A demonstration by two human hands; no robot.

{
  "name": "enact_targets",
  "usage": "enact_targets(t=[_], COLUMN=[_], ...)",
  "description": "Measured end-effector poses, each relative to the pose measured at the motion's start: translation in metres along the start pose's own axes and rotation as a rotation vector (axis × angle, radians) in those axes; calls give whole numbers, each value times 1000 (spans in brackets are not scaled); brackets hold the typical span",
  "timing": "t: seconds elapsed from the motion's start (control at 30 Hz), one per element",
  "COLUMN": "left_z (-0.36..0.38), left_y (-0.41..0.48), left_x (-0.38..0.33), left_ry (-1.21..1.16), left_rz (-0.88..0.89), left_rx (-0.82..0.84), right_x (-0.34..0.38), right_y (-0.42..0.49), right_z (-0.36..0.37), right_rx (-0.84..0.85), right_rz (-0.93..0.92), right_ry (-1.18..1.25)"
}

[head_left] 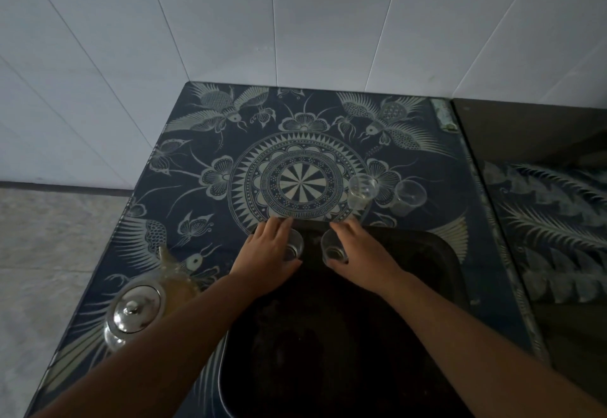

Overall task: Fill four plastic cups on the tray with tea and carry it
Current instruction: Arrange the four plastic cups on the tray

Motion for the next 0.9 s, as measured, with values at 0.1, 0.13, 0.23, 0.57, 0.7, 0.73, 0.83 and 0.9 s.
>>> enact_targets(t=[0.1, 0.13, 0.23, 0.57, 0.7, 0.73, 0.83, 0.9], left_z=[1, 2, 4, 14, 14, 13, 12, 12], left_y=[1, 1, 0, -8, -8, -8, -8, -8], left_x=[1, 1, 2, 6, 9, 9, 9, 11], left_ry=[-1, -2, -24, -37, -39, -40, -46, -44], left_rz=[-1, -1, -5, 0, 11, 13, 17, 17], left_rx=[-5, -3, 10, 45, 44, 42, 38, 48], right_x=[-1, -1, -1, -4, -4, -4, -3, -2], right_y=[-1, -1, -2, -19, -23, -23, -24, -24], right_z=[5, 5, 7, 10, 10, 10, 11, 11], right_rx=[9, 10, 8, -8, -19, -17, -17, -22], right_rz=[11, 15, 24, 62, 49, 49, 47, 46], right_ry=[1, 3, 8, 19, 24, 26, 33, 32])
Point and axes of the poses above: each hand's wrist, its own y-axis towards the middle knuckle, its own z-axis out of the palm, x = y × z, the point moved 6 cm from there along y, towards the middle knuckle, and after that the axes turned 1 degree about y, right-handed, at the moved point
